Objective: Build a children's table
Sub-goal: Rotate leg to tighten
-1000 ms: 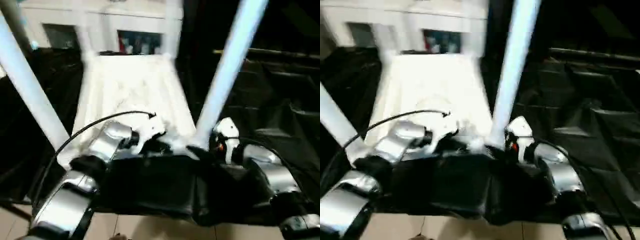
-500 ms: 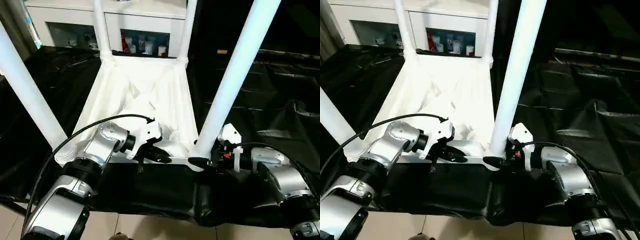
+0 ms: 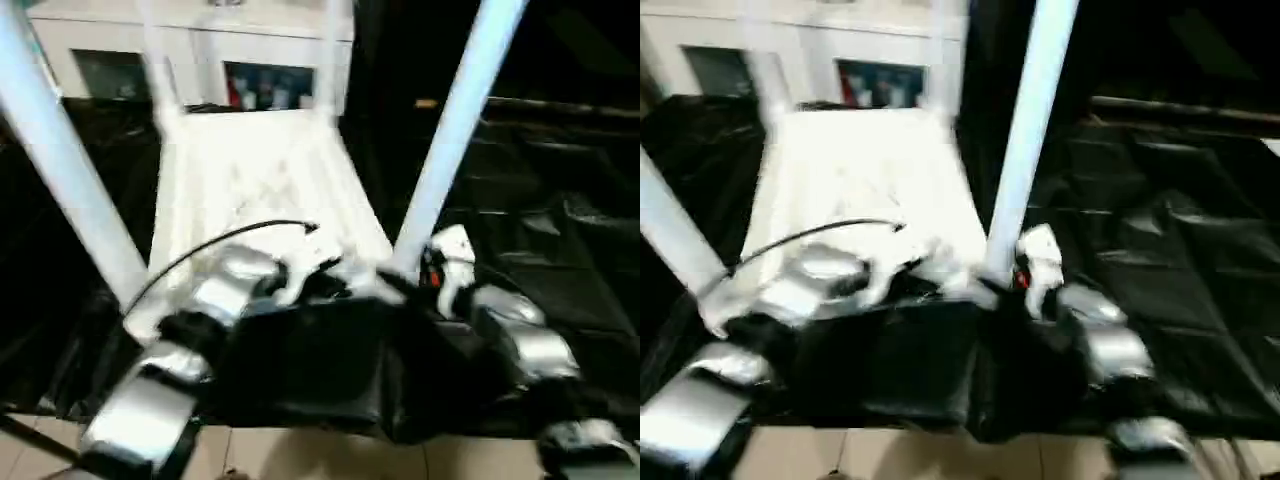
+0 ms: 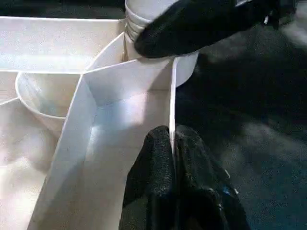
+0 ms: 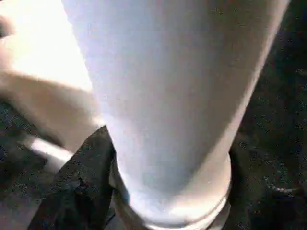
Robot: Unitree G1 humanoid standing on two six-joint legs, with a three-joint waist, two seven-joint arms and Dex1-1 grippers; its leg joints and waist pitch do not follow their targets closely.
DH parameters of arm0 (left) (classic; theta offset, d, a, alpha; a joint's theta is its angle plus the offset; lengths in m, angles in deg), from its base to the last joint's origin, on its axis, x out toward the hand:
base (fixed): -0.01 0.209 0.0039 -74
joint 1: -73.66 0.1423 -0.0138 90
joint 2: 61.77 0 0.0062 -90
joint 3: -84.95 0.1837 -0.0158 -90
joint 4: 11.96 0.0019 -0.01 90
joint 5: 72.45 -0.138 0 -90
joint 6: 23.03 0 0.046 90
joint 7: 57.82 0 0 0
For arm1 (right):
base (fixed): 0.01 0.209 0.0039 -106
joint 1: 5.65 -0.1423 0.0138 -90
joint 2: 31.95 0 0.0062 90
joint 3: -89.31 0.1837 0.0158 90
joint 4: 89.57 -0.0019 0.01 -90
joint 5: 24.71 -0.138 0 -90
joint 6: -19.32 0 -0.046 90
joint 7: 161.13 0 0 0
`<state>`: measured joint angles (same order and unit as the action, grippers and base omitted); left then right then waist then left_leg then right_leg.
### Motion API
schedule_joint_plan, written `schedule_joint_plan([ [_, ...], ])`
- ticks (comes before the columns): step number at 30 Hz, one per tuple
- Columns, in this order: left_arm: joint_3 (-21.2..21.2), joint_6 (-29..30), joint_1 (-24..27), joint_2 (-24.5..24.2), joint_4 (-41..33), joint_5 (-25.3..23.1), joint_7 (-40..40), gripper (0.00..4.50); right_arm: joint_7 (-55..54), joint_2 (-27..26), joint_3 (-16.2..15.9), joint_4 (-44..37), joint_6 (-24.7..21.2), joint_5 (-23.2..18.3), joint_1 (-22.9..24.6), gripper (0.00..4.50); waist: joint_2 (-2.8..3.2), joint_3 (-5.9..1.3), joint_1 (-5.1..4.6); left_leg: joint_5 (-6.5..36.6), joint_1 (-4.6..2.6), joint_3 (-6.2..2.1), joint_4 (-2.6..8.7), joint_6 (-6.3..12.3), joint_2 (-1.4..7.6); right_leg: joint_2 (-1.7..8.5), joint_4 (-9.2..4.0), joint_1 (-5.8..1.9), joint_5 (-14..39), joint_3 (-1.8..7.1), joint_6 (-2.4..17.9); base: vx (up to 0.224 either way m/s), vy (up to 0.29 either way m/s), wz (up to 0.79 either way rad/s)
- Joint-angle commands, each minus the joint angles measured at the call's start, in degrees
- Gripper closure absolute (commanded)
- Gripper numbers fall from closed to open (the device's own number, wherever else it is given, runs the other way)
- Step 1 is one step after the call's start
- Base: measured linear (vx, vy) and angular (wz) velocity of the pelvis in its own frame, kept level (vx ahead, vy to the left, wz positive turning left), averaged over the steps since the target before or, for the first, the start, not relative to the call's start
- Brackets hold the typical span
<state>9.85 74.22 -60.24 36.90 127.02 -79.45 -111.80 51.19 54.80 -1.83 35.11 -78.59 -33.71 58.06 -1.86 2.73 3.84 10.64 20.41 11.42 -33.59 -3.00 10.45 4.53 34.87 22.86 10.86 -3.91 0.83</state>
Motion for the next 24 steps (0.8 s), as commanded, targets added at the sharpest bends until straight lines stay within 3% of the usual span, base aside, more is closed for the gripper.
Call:
schedule_joint_plan([
  [1,-3.01,1.42,-0.91,2.51,2.73,1.52,7.05,4.50,-8.19,-2.44,0.34,4.33,-1.16,2.12,0.17,1.76,-0.74,-2.68,0.11,14.78,-0.43,-1.79,4.17,1.13,2.68,4.67,-6.21,-1.92,26.27,2.68,7.67,0.000,0.000,0.00],
  [7,-2.55,-1.34,-2.85,5.82,6.51,-0.20,14.69,4.50,-17.51,-10.21,0.30,7.91,2.10,3.28,-1.84,1.76,-0.46,-3.16,-0.13,11.79,-0.14,-1.56,4.11,2.06,2.60,4.41,-5.47,-2.26,17.48,2.89,9.47,0.000,0.000,0.00],
  [8,-2.19,-2.02,-3.02,6.10,6.97,-0.56,14.91,4.50,-17.60,-11.26,0.41,8.30,2.89,3.14,-2.08,1.06,-0.51,-3.13,-0.11,11.88,-0.16,-1.51,4.10,2.38,2.56,4.40,-5.45,-2.38,16.96,2.85,9.74,0.000,0.000,0.00],
  [12,-1.86,-2.59,-2.89,6.30,6.96,-0.31,13.14,4.50,-13.86,-12.62,0.82,7.17,4.44,1.10,-2.35,0.85,-0.34,-2.93,-0.16,14.25,-0.25,-1.64,4.30,2.75,2.70,4.57,-5.92,-2.31,21.22,2.83,8.86,0.000,0.000,0.00],
  [17,-1.45,-4.73,-2.48,4.80,6.58,0.18,9.05,4.50,-6.23,-9.23,-1.45,4.00,4.11,1.06,-1.88,0.38,-0.42,-3.09,-0.23,13.56,0.00,-1.64,4.25,3.25,2.72,4.49,-5.64,-2.55,18.92,2.88,9.33,0.000,0.000,0.00],
  [19,-1.33,-5.46,-2.10,3.74,6.22,0.46,6.64,4.50,-1.15,-6.29,-2.86,1.44,3.52,0.91,-0.87,0.38,-0.74,-3.05,0.06,12.58,0.08,-1.56,4.10,4.23,2.63,4.43,-5.57,-2.76,17.82,2.82,9.52,0.000,0.000,0.00],
  [23,-1.38,-6.89,-1.33,2.17,5.38,1.38,1.78,4.50,5.79,-1.73,-4.29,-2.30,3.50,0.59,1.12,0.38,-0.83,-2.96,0.24,12.04,0.09,-1.51,4.03,4.82,2.70,4.59,-5.68,-2.70,18.44,2.86,9.47,0.000,0.000,0.00],
  [24,-1.29,-7.51,-0.47,0.85,4.08,2.57,-3.26,4.50,10.07,1.24,-4.38,-4.46,3.36,-0.03,2.37,0.38,-0.79,-2.92,0.20,12.08,0.10,-1.51,4.12,4.79,2.81,4.54,-5.59,-2.55,18.49,2.89,9.51,0.000,0.000,0.00],
])
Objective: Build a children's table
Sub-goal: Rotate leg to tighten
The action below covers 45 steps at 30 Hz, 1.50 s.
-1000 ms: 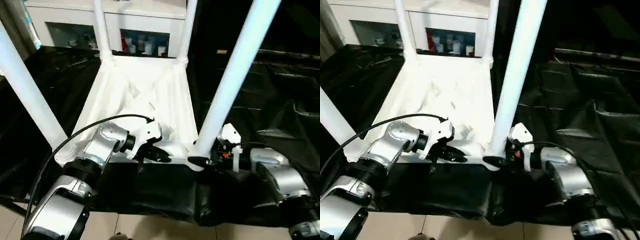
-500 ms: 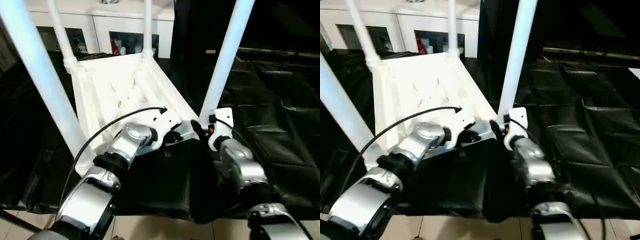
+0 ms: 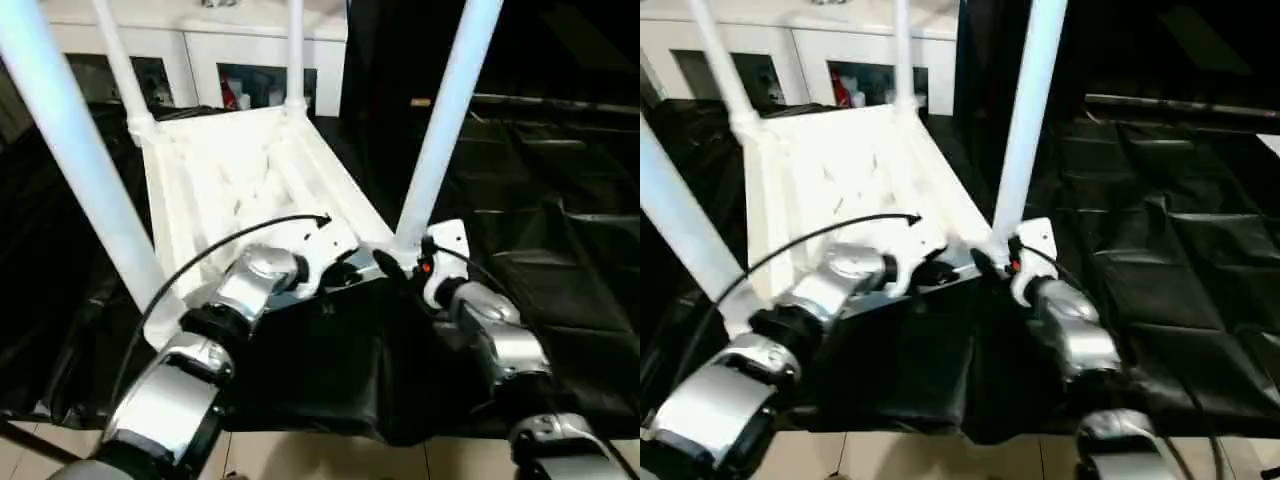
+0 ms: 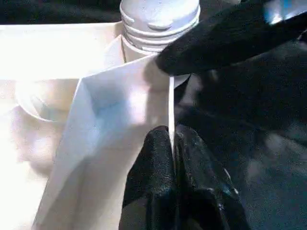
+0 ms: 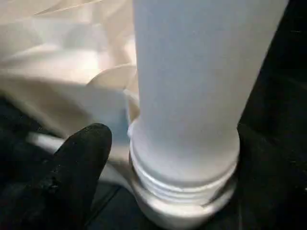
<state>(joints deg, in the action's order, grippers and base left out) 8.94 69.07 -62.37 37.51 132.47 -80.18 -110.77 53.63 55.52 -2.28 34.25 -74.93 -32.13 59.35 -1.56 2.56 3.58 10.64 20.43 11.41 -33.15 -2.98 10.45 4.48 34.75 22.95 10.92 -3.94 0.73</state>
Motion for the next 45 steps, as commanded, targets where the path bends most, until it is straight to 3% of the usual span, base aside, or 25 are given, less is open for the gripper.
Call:
schedule_joint_plan([
  [1,0.07,-3.38,2.67,-1.34,-2.94,4.28,-9.43,4.50,11.72,3.21,-3.82,-5.80,-0.70,-2.45,2.29,0.38,-1.50,-2.87,0.59,11.69,0.11,-1.45,3.57,5.09,2.81,4.62,-5.37,-2.84,18.01,2.89,9.73,0.000,0.000,0.00],
  [2,0.07,-3.38,2.67,-1.34,-2.94,4.28,-9.43,4.50,11.72,3.21,-3.82,-5.80,-0.70,-2.45,2.29,0.38,-1.46,-2.79,0.69,11.58,0.15,-1.55,3.61,5.42,2.89,4.70,-5.34,-2.93,17.75,2.94,9.77,0.000,0.000,0.00],
  [4,0.37,-3.73,4.06,-3.88,-5.38,6.04,-16.83,4.50,18.12,7.38,-3.96,-9.39,-1.43,-3.85,4.02,0.38,-1.33,-2.87,0.63,11.38,0.18,-1.48,3.54,5.94,2.99,4.64,-5.09,-2.80,16.48,2.95,10.48,0.000,0.000,0.00],
  [9,-0.20,-2.77,4.50,-4.85,-6.54,7.37,-19.90,4.50,21.46,9.43,-4.32,-11.58,-2.15,-4.56,4.86,0.38,-1.10,-2.74,1.15,12.07,-0.16,-1.40,3.64,5.27,3.23,4.68,-5.21,-2.44,17.77,2.96,10.95,0.000,0.000,0.00],
  [11,-0.54,-2.11,5.04,-5.72,-7.68,8.25,-21.97,4.50,24.07,10.98,-4.92,-13.16,-2.64,-4.91,5.56,0.38,-1.23,-2.77,1.73,11.38,-0.20,-1.36,3.65,4.93,3.28,4.73,-5.02,-2.46,17.07,3.00,10.90,0.000,0.000,0.00],
  [15,-0.58,-1.30,5.97,-6.63,-9.20,8.88,-24.14,4.50,26.55,12.21,-5.62,-14.46,-3.14,-5.54,6.18,0.38,-1.38,-2.76,1.90,10.78,-0.03,-1.35,3.61,4.88,3.15,4.75,-4.96,-2.53,16.96,2.96,10.50,0.000,0.000,0.00],
  [16,-0.53,-1.10,6.30,-6.86,-9.58,8.91,-24.47,4.50,27.41,12.54,-6.14,-14.80,-3.37,-5.51,6.44,0.53,-1.64,-2.78,1.88,10.74,0.02,-1.30,3.53,4.88,3.08,4.76,-5.04,-2.56,17.47,2.94,10.25,0.000,0.000,0.00],
  [18,-0.50,-0.98,6.54,-7.02,-9.85,8.90,-24.66,4.50,28.01,12.76,-6.49,-15.04,-3.56,-5.45,6.62,0.53,-1.51,-2.76,1.90,10.81,0.02,-1.35,3.57,4.91,3.10,4.77,-5.06,-2.55,17.99,2.92,10.09,0.000,0.000,0.00],
  [30,-0.61,0.10,7.58,-7.28,-11.67,8.49,-25.54,4.50,28.84,12.32,-7.27,-15.10,-4.50,-5.34,7.03,1.63,-1.60,-2.80,1.94,10.00,0.00,-1.38,3.52,4.60,3.07,4.71,-4.97,-2.52,18.01,2.91,9.59,0.000,0.000,0.00],
  [36,-0.32,-0.84,7.41,-6.59,-10.72,6.94,-22.92,4.50,26.35,10.97,-7.47,-13.69,-4.30,-4.06,7.73,1.78,-1.51,-2.79,1.89,10.01,0.02,-1.38,3.50,4.57,3.04,4.68,-4.94,-2.50,17.48,2.87,9.89,0.000,0.000,0.00],
  [39,-0.09,-1.66,6.81,-5.23,-9.08,5.00,-18.09,4.50,21.48,8.49,-6.85,-10.90,-3.58,-2.83,8.04,1.80,-1.50,-2.53,1.62,12.13,-0.13,-1.46,3.69,3.57,2.97,4.69,-5.44,-2.33,21.16,2.80,9.18,0.000,0.000,0.00],
  [42,-0.36,-0.97,6.08,-3.80,-7.85,4.13,-14.08,4.50,17.33,6.47,-5.91,-8.83,-3.88,-2.39,7.82,1.80,-1.41,-2.27,1.36,14.81,-0.51,-1.64,3.82,2.65,2.89,4.83,-6.21,-2.04,27.53,2.75,7.36,0.000,0.000,0.00],
  [43,-0.75,-0.68,5.14,-1.68,-6.36,3.58,-9.77,4.50,11.56,3.62,-4.76,-6.45,-3.85,-1.76,7.25,1.80,-1.35,-2.11,1.07,16.21,-0.58,-1.75,3.89,2.10,2.77,4.85,-6.76,-1.84,31.66,2.72,5.88,0.000,0.000,0.00],
  [45,-0.82,-0.45,4.42,-0.01,-5.32,3.05,-6.62,4.50,7.07,1.31,-3.88,-4.75,-4.29,-1.43,6.66,1.81,-1.38,-2.24,0.88,17.12,-0.78,-2.05,4.01,1.27,2.82,4.97,-6.94,-1.76,33.43,2.59,5.13,0.000,0.000,0.00],
])
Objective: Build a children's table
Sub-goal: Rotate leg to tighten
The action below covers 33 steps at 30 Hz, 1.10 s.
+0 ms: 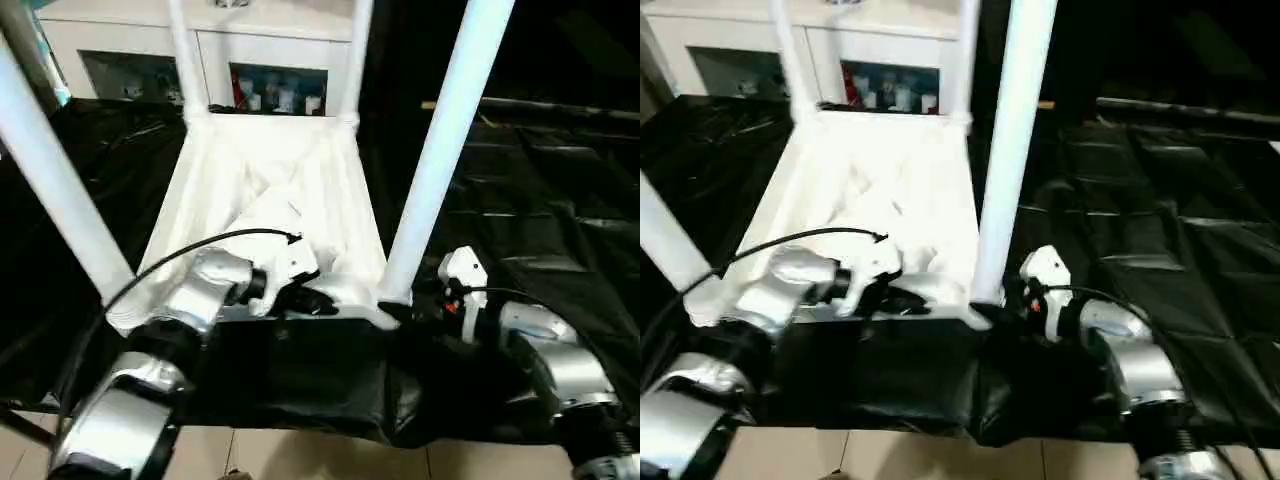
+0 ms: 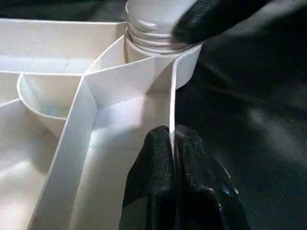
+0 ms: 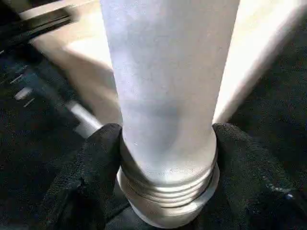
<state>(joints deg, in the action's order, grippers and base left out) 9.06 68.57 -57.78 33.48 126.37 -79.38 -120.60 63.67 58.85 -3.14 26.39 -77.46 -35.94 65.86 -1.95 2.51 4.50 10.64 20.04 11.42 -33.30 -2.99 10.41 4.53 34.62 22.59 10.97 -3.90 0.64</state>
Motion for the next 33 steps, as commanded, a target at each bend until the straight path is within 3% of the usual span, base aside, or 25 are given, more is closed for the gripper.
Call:
schedule_joint_plan([
  [1,-0.89,0.65,-0.62,4.94,1.38,1.82,5.19,4.50,-5.86,-3.25,-2.64,4.08,-1.57,2.90,-0.30,1.81,-1.04,-2.31,-0.25,17.00,-0.22,-2.20,4.28,1.22,2.88,4.89,-6.71,-1.65,32.65,2.44,5.14,0.000,0.000,0.00],
  [2,-1.11,1.40,-1.40,6.28,2.54,1.27,8.86,4.50,-10.94,-5.14,-1.68,5.66,-2.13,3.52,-1.21,1.81,-0.69,-2.34,-0.37,16.84,-0.17,-2.24,4.37,1.07,2.94,4.87,-6.60,-1.67,31.85,2.45,5.35,0.000,0.000,0.00],
  [4,-1.79,2.88,-2.73,8.45,4.48,0.73,14.86,4.50,-17.67,-8.01,-0.02,8.23,-2.82,4.02,-2.88,1.81,-0.73,-2.47,-0.98,18.06,-0.53,-2.23,4.31,0.70,2.82,4.84,-6.80,-1.41,31.89,2.33,5.74,0.000,0.000,0.00],
  [7,-2.34,3.17,-3.93,10.54,5.83,0.48,18.75,4.50,-24.45,-11.44,2.49,10.67,-4.17,3.34,-5.27,1.81,-0.57,-2.54,-1.29,17.58,-0.33,-2.20,4.47,1.34,2.80,4.74,-6.81,-1.59,29.05,2.47,6.46,0.000,0.000,0.00],
  [10,-1.88,2.20,-4.51,11.42,6.48,-0.35,19.60,4.50,-25.33,-13.39,1.49,11.14,-3.25,4.39,-7.05,1.81,-0.36,-2.68,-1.42,16.38,-0.07,-2.09,4.55,1.72,2.81,4.62,-6.41,-1.81,24.48,2.67,7.71,0.000,0.000,0.00],
  [12,-1.73,1.85,-4.47,11.37,6.48,-0.48,19.46,4.50,-24.11,-13.35,0.65,10.77,-2.35,4.76,-7.02,1.81,-0.56,-2.78,-1.28,15.40,-0.13,-1.88,4.37,2.35,2.75,4.62,-6.09,-1.92,21.33,2.84,8.63,0.000,0.000,0.00],
  [14,-1.50,1.49,-4.35,10.95,6.39,-0.41,18.44,4.50,-21.92,-13.40,0.71,10.24,-1.36,3.90,-6.96,1.25,-0.66,-2.79,-1.17,14.40,-0.10,-1.65,4.21,3.18,2.63,4.61,-6.02,-2.00,19.99,2.91,9.21,0.000,0.000,0.00],
  [16,-1.10,0.75,-4.06,10.21,6.15,-0.41,16.94,4.50,-19.53,-13.10,1.24,9.48,-1.68,2.43,-6.93,1.02,-0.83,-2.70,-0.99,13.97,0.06,-1.65,4.15,3.89,2.54,4.74,-6.24,-2.09,22.60,2.87,8.63,0.000,0.000,0.00],
  [17,-0.45,-0.65,-3.41,9.02,5.41,-0.25,14.07,4.50,-15.87,-11.20,0.23,7.86,-0.98,2.51,-6.41,1.02,-1.06,-2.69,-1.00,13.79,0.20,-1.68,4.16,4.03,2.53,4.74,-6.27,-2.21,23.33,2.79,8.30,0.000,0.000,0.00],
  [19,-0.09,-0.79,-2.97,8.04,4.91,-0.01,12.01,4.50,-12.90,-9.35,-0.77,6.44,-0.47,2.77,-5.80,0.77,-0.92,-2.79,-0.78,12.92,0.25,-1.70,4.15,4.47,2.65,4.74,-6.28,-2.29,23.52,2.82,7.58,0.000,0.000,0.00],
  [22,0.36,-1.71,-1.99,5.86,3.62,1.08,6.41,4.50,-6.04,-4.86,-2.01,3.41,-0.19,2.30,-4.19,0.77,-1.01,-2.83,-0.38,11.51,0.35,-1.69,4.15,5.34,2.87,4.68,-5.84,-2.44,20.45,2.84,8.43,0.000,0.000,0.00],
  [26,1.15,-2.35,-0.35,2.57,1.19,2.27,-1.95,4.50,2.57,0.77,-1.04,-0.25,-1.53,0.02,-2.59,0.77,-1.16,-2.86,-0.18,10.56,0.36,-1.55,4.05,5.96,3.04,4.58,-5.20,-2.49,16.07,2.88,10.56,0.000,0.000,0.00],
  [31,1.30,-1.70,1.19,-0.23,-1.32,4.40,-10.34,4.50,11.61,6.20,-1.87,-4.93,-3.33,-2.39,-0.65,0.77,-0.99,-2.96,1.06,9.37,-0.15,-1.26,3.94,6.09,3.38,4.58,-4.82,-2.11,12.89,2.96,11.86,0.000,0.000,0.00],
  [33,1.11,-1.19,1.53,-0.62,-2.20,5.15,-11.89,4.50,13.70,7.16,-2.51,-6.13,-3.68,-2.81,-0.06,0.77,-1.09,-2.94,1.48,8.62,0.06,-1.27,3.96,6.15,3.55,4.60,-4.46,-2.36,11.26,2.89,12.24,0.000,0.000,0.00],
])
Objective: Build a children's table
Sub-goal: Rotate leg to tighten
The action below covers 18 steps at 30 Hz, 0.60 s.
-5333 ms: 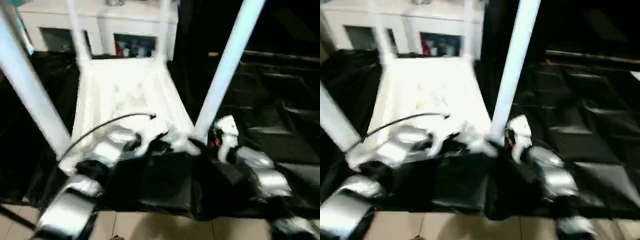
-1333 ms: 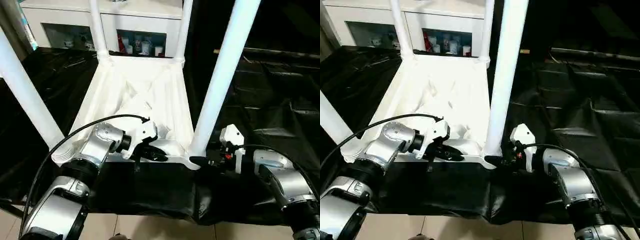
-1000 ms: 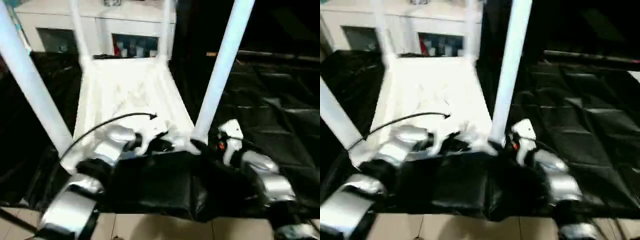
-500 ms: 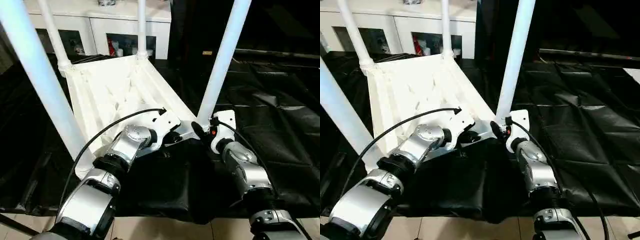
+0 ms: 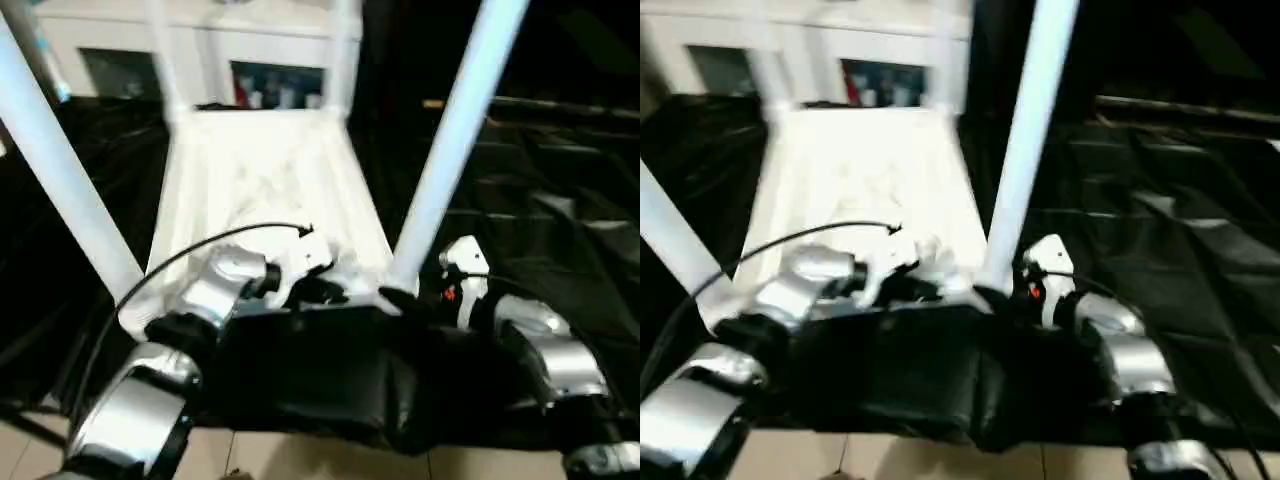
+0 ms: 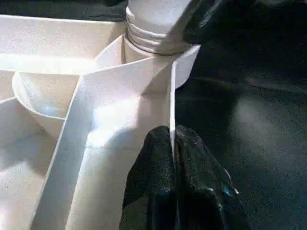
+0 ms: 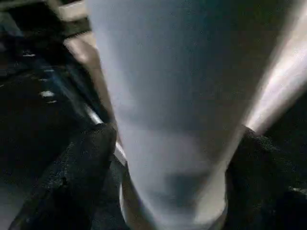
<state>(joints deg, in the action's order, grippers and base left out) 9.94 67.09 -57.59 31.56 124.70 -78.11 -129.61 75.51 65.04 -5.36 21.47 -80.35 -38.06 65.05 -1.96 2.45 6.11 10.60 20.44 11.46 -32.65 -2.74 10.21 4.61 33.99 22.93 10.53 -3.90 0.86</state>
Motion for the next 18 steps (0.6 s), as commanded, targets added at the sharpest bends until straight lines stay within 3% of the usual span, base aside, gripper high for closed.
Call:
schedule_joint_plan([
  [1,0.17,0.46,1.44,1.18,-0.78,4.10,-3.36,4.50,2.39,1.22,-0.52,-1.57,-0.80,-0.70,0.92,0.77,-1.13,-2.91,-0.04,8.56,-0.34,-1.27,3.28,5.96,3.71,4.50,-3.79,-2.72,11.39,2.84,12.07,0.000,0.000,0.00],
  [5,-0.03,0.66,1.82,0.80,-1.65,4.29,-3.69,4.50,4.81,1.78,-1.73,-2.65,-1.46,-0.67,1.57,0.77,-1.32,-2.86,0.31,9.56,-0.25,-1.22,3.18,5.20,3.45,4.77,-4.18,-2.69,14.57,2.82,11.12,0.000,0.000,0.00],
  [6,-0.07,0.68,1.85,0.77,-1.72,4.26,-3.78,4.50,5.08,1.81,-1.90,-2.73,-1.64,-0.64,1.62,1.01,-1.30,-2.82,0.28,9.74,-0.24,-1.29,3.25,4.95,3.43,4.69,-4.26,-2.70,15.90,2.78,10.54,0.000,0.000,0.00],
  [8,-0.26,0.65,1.83,0.81,-1.72,4.17,-3.93,4.50,5.41,1.78,-2.63,-2.74,-1.60,-0.01,1.75,1.10,-1.26,-2.84,0.28,9.68,-0.31,-1.35,3.28,4.68,3.48,4.72,-4.32,-2.59,16.47,2.82,10.06,0.000,0.000,0.00],
  [18,-0.38,0.94,2.07,0.85,-2.36,3.81,-3.48,4.50,4.03,2.37,-4.38,0.01,-0.03,3.08,1.10,1.83,-1.35,-2.97,0.24,8.48,-0.18,-1.31,3.11,4.93,3.28,4.66,-4.11,-2.71,14.68,2.78,10.23,0.000,0.000,0.00],
])
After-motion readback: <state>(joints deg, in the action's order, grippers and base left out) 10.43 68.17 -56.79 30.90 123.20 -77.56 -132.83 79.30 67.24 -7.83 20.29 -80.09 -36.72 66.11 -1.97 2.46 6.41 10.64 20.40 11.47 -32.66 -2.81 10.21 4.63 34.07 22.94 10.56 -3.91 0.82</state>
